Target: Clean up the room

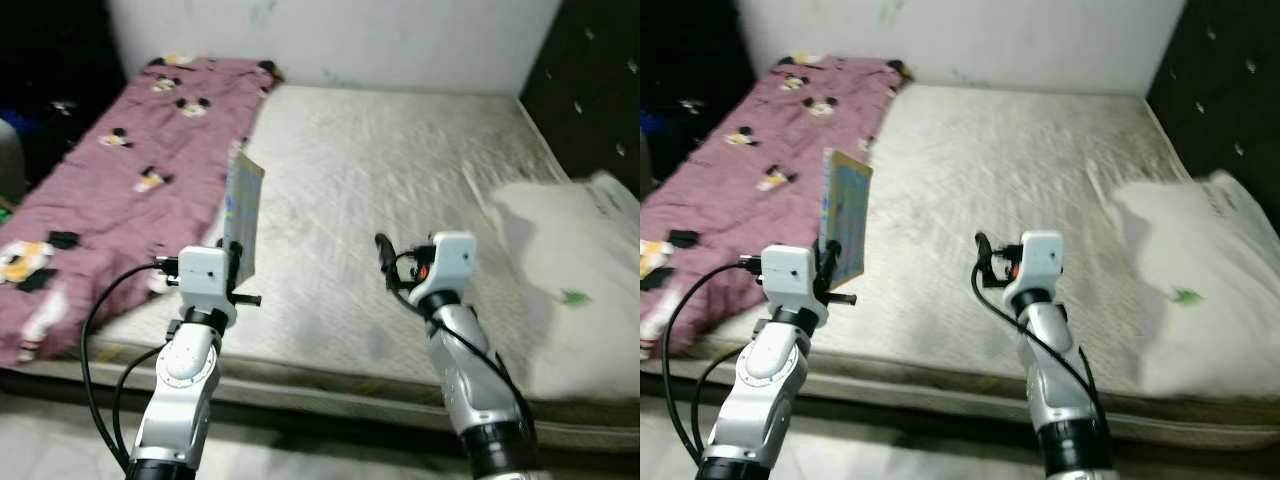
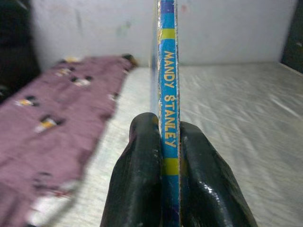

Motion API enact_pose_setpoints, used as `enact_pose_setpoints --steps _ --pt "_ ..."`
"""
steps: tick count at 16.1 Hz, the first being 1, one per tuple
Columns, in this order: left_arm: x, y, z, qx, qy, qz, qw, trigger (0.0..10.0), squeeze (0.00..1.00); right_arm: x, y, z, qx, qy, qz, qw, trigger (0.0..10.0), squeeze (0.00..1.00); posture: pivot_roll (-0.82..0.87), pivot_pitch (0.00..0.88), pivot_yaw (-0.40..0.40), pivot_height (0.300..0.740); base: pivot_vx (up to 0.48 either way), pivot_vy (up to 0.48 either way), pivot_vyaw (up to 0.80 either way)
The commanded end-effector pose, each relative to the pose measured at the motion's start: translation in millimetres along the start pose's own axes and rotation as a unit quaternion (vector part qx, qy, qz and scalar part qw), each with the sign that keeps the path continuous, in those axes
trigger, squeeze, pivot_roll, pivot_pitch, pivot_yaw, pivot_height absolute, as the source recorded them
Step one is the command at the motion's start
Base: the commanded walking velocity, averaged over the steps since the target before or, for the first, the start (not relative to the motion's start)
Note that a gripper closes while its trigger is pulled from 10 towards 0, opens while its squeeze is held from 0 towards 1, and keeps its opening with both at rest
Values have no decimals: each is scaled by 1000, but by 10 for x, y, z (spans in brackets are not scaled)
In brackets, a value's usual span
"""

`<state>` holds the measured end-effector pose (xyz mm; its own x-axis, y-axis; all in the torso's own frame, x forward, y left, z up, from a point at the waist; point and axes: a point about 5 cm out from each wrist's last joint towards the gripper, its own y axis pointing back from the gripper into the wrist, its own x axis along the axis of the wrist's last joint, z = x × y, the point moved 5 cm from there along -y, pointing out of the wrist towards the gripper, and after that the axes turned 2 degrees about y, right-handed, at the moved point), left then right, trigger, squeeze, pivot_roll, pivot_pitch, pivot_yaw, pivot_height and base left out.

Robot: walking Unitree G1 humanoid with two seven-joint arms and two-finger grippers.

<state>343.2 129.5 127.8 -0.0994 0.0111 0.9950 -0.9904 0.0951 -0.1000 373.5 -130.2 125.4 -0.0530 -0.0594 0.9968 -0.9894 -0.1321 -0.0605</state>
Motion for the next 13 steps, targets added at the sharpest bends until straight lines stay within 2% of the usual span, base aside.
enact_pose_setpoints --steps 1,5,7,9,11,13 --pt "159 -38 106 -18 -2 31 999 10000 0 19 1 54 -10 0 4 1000 10000 0 -27 96 25 740 0 -247 0" --pt "171 -48 123 -20 9 35 999 10000 0 6 -1 69 -15 -9 1 1000 10000 0 -27 88 29 740 0 0 0" --pt "122 -38 74 -5 6 29 1000 10000 0 4 -3 109 -20 -9 4 1000 10000 0 -27 64 49 740 0 0 -709" --pt "104 -27 -70 24 -9 26 999 10000 0 30 0 200 -39 -6 11 999 10000 0 -24 45 67 740 0 0 0" --pt "50 -15 -172 33 7 13 999 10000 0 -1 40 270 -48 -4 10 999 10000 0 -24 28 86 740 0 0 0" --pt "-44 9 -264 49 4 -6 999 10000 0 -67 130 356 -61 -4 3 998 10000 0 -33 1 96 740 0 0 0"
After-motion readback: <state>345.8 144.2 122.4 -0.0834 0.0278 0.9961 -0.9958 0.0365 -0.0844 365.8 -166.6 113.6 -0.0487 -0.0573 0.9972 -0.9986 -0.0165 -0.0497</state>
